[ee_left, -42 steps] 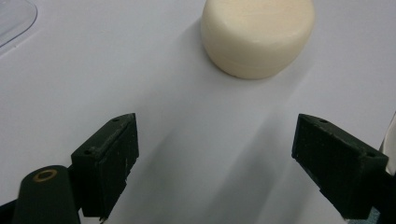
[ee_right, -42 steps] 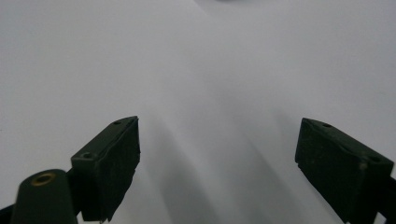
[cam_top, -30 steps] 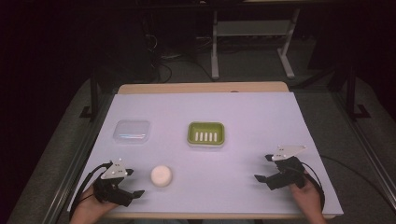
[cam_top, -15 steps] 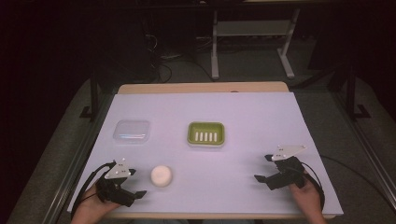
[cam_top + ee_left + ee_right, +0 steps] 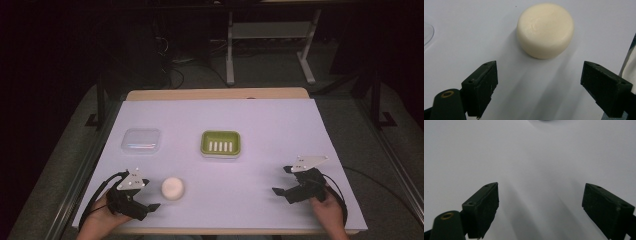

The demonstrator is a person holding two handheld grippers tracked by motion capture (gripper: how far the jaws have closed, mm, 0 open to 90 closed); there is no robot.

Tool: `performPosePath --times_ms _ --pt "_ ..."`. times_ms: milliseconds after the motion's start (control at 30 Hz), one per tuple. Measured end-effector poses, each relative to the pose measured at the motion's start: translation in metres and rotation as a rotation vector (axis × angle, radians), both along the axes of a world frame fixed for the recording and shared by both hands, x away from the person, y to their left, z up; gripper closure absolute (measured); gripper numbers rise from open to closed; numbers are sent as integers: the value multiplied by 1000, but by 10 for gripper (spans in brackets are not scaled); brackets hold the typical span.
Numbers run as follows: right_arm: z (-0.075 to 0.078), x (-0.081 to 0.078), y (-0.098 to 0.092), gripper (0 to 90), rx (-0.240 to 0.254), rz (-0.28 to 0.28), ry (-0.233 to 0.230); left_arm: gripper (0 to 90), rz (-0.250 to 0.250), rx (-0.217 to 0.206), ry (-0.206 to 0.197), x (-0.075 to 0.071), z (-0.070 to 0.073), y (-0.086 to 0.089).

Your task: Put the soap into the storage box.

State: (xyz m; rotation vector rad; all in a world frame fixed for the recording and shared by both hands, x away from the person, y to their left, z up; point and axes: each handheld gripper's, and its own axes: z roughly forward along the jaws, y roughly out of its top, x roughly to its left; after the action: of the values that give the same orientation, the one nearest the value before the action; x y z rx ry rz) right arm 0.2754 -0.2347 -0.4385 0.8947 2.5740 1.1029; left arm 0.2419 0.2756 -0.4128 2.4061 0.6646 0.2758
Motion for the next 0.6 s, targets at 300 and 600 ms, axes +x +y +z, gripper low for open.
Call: performPosePath --times_ms 300,600 --pt "0 -1 2 132 0 4 0 140 -47 18 -1 10 13 -16" --pt "0 -1 2 132 6 5 3 140 -94 65 18 22 13 -33"
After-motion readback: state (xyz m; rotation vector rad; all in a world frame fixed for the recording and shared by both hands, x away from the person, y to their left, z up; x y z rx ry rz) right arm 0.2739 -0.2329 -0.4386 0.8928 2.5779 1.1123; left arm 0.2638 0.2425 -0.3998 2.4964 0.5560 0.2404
